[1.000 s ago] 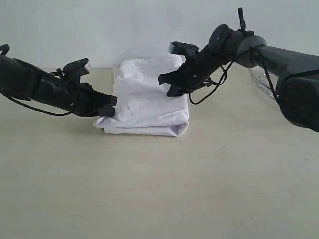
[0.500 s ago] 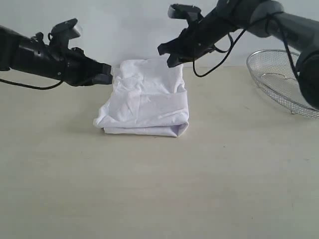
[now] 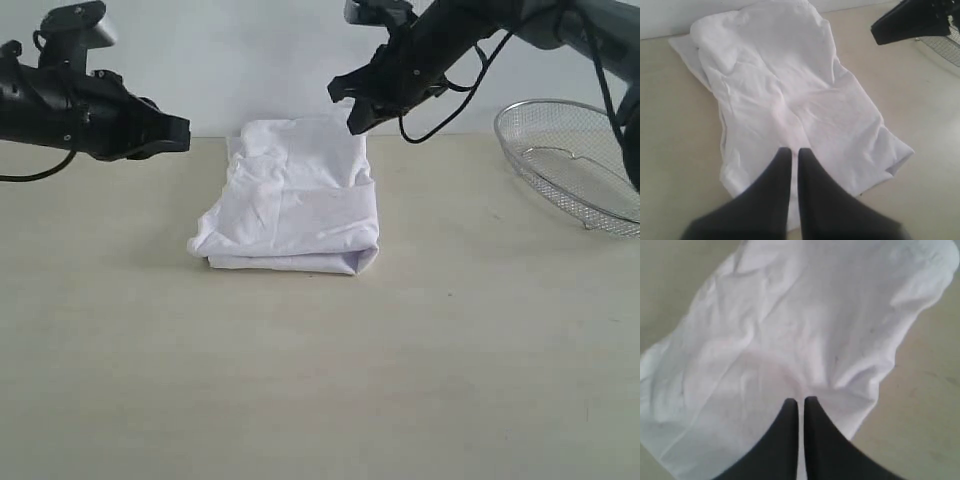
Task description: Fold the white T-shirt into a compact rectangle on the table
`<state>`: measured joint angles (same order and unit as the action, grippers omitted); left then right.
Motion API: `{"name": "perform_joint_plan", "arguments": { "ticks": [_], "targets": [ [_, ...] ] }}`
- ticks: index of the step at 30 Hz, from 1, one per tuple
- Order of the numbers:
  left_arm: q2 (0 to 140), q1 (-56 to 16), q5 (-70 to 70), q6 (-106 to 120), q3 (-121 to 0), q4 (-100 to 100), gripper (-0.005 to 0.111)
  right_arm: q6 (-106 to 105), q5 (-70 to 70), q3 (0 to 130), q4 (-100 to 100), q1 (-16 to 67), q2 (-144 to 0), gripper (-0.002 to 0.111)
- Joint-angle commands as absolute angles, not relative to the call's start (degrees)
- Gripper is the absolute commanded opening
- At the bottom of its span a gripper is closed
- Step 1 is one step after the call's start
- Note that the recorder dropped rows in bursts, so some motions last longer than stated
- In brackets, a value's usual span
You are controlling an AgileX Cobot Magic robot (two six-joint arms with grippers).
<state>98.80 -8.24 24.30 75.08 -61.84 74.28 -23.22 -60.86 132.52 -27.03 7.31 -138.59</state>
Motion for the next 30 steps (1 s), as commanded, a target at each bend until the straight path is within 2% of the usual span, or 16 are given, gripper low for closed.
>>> {"name": "perform_joint_plan", "arguments": {
  "ticks": [1,6,16,23,30],
  "targets": [
    [106.16,-8.62,24.93,80.6,-65.49,81.21,0.004,-22.3,-66.16,132.66,-22.08,6.4,-138.09,0.0],
    [117.01,-8.67,29.26,83.48,-76.14,87.71,0.004,-19.33,-69.95,132.66,-18.15,3.69,-137.35,0.0],
    [135.8,-8.89,30.2,79.34,-98.29,88.02,0.004,-19.13,-69.96,132.66,-17.61,-1.45,-137.2,0.0],
    [143.28,-11.22,29.67,64.68,-108.45,72.52,0.004,-19.24,-69.96,132.66,-17.61,-1.43,-137.2,0.0],
    [144.62,-11.32,28.09,52.89,-110.03,58.92,0.004,-19.35,-69.96,132.66,-17.61,-1.43,-137.2,0.0]
  ]
}}
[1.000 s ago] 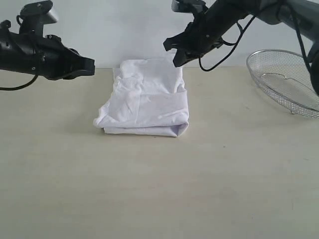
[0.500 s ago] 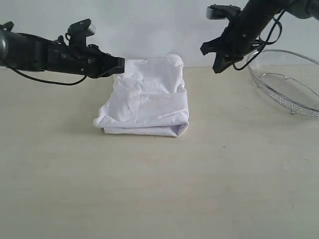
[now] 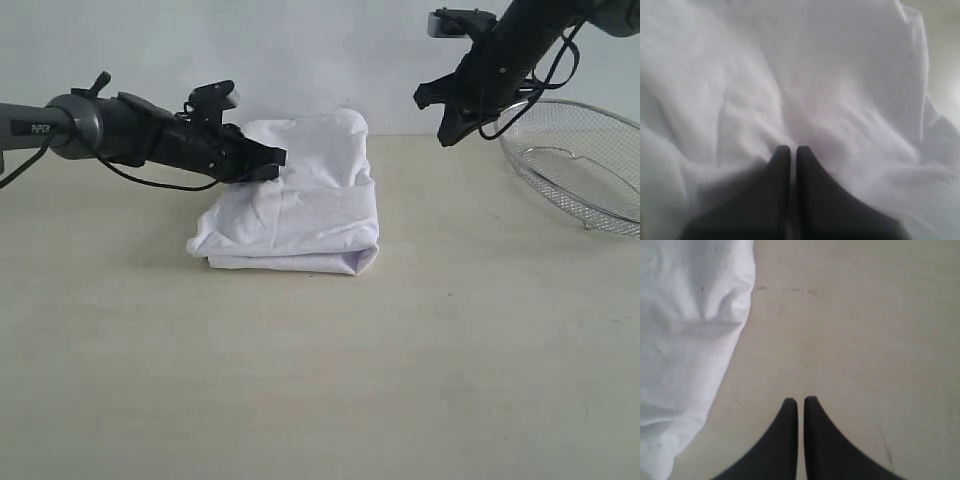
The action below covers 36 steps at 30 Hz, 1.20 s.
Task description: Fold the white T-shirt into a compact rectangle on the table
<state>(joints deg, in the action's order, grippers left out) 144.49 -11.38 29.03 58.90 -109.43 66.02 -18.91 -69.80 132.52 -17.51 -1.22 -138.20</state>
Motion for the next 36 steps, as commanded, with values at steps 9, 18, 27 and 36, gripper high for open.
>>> {"name": "perform_joint_plan", "arguments": {
  "ticks": [9,18,27,36],
  "targets": [
    [144.62,-9.9,31.63,40.13,-109.91,41.9,0.004,-19.58,-69.96,132.66,-17.61,-1.43,-137.2,0.0],
    [144.62,-6.34,36.44,38.47,-109.91,39.41,0.004,-19.8,-69.96,132.66,-17.61,-1.43,-137.2,0.0],
    [144.62,-3.83,38.04,35.3,-109.91,34.48,0.004,-19.92,-69.96,132.66,-17.61,-1.43,-137.2,0.0],
    [144.49,-0.56,41.17,35.06,-109.91,34.48,0.004,-19.92,-69.96,132.66,-17.61,-1.43,-137.2,0.0]
  ]
}}
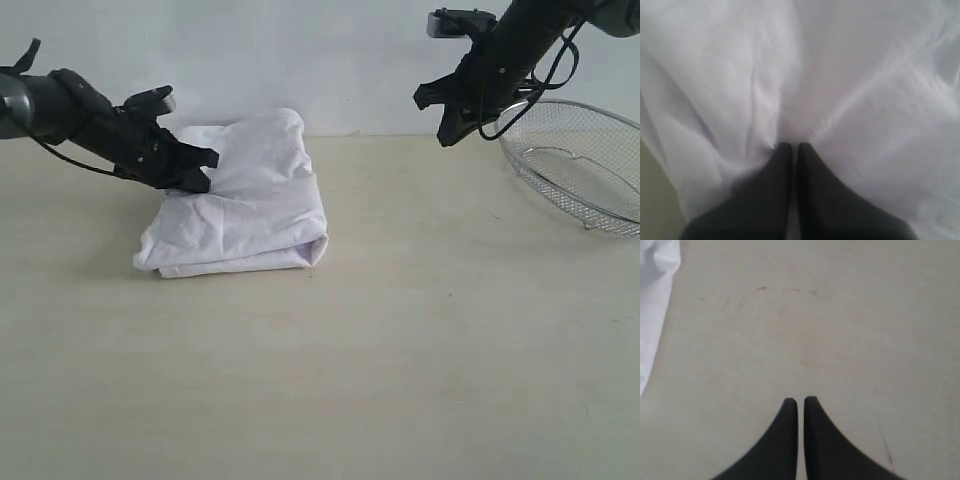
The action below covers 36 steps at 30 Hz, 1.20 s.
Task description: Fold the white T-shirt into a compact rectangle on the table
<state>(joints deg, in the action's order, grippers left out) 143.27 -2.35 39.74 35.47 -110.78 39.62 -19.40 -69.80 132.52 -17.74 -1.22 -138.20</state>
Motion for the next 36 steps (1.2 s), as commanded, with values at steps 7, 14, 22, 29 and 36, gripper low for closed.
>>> {"name": "perform_joint_plan", "arguments": {
  "ticks": [7,14,22,29,36],
  "targets": [
    [142.61,0.62,40.0,33.77,-109.91,29.45,0.004,-20.05,-69.96,132.66,-17.61,-1.43,-137.2,0.0],
    [141.77,1.57,39.26,32.23,-109.91,25.76,0.004,-20.13,-69.96,132.66,-17.72,-1.43,-137.2,0.0],
    [140.53,3.44,39.45,30.84,-109.91,23.96,0.004,-20.23,-69.96,132.66,-17.88,-1.43,-137.2,0.0],
    [139.98,3.57,39.35,26.62,-109.91,17.66,0.004,-20.23,-69.96,132.66,-17.86,-1.43,-137.2,0.0],
    [139.63,3.72,39.35,26.26,-109.91,17.53,0.004,-21.1,-69.96,132.66,-19.01,-1.43,-137.2,0.0]
  ]
}}
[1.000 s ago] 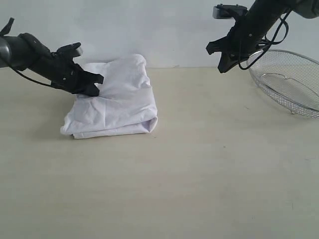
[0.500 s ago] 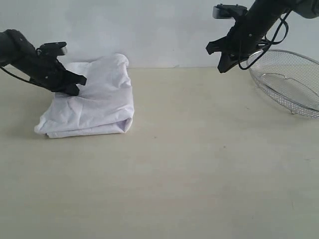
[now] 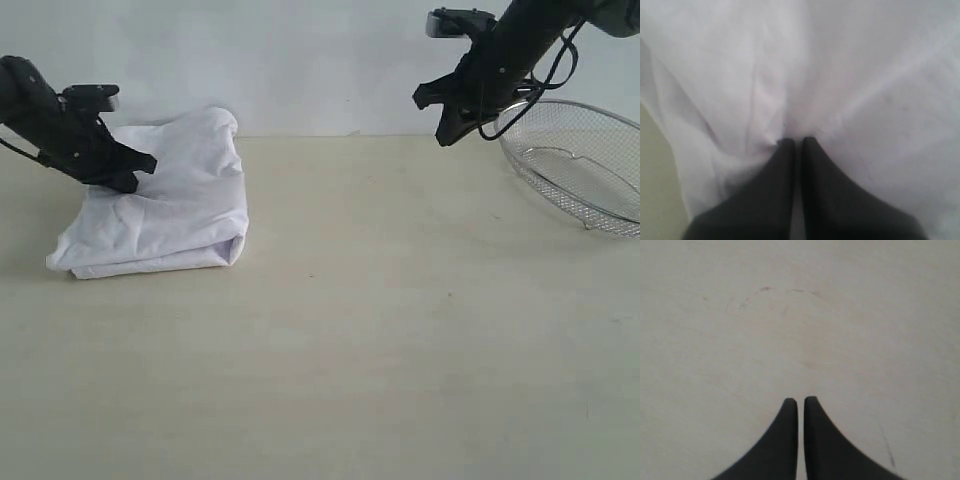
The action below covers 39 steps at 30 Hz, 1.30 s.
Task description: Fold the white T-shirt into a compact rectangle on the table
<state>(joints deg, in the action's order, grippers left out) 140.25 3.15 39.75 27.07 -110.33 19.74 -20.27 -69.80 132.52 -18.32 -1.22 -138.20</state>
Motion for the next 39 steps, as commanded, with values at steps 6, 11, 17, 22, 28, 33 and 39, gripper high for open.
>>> {"name": "perform_joint_plan", "arguments": {
  "ticks": [6,11,17,22,28,33,39],
  "targets": [
    [136.08,2.85,42.44,31.92,-109.91,23.13,0.004,-22.86,-69.96,132.66,-20.29,-1.43,-136.35,0.0],
    [129.86,1.83,41.96,35.42,-109.91,28.61,0.004,-24.66,-67.92,132.66,-20.83,-1.43,-133.51,0.0],
    [122.7,1.69,48.91,37.09,-109.09,31.88,0.004,-26.12,-69.96,132.66,-20.83,-1.43,-130.59,0.0],
    [115.37,1.59,54.12,37.67,-102.16,33.38,0.004,-26.45,-69.96,132.66,-22.73,-1.43,-128.6,0.0],
    [101.57,1.59,51.93,40.33,-84.34,37.66,0.004,-26.32,-69.96,132.66,-28.24,-1.43,-126.36,0.0],
    [85.45,1.44,43.87,47.25,-63.48,48.52,0.004,-27.4,-69.96,124.92,-28.42,-1.43,-119.53,0.0],
    [64.71,1.44,35.58,49.5,-40.21,53.94,0.004,-32.48,-69.96,101.93,-33.24,-1.43,-105.57,0.0]
  ]
}}
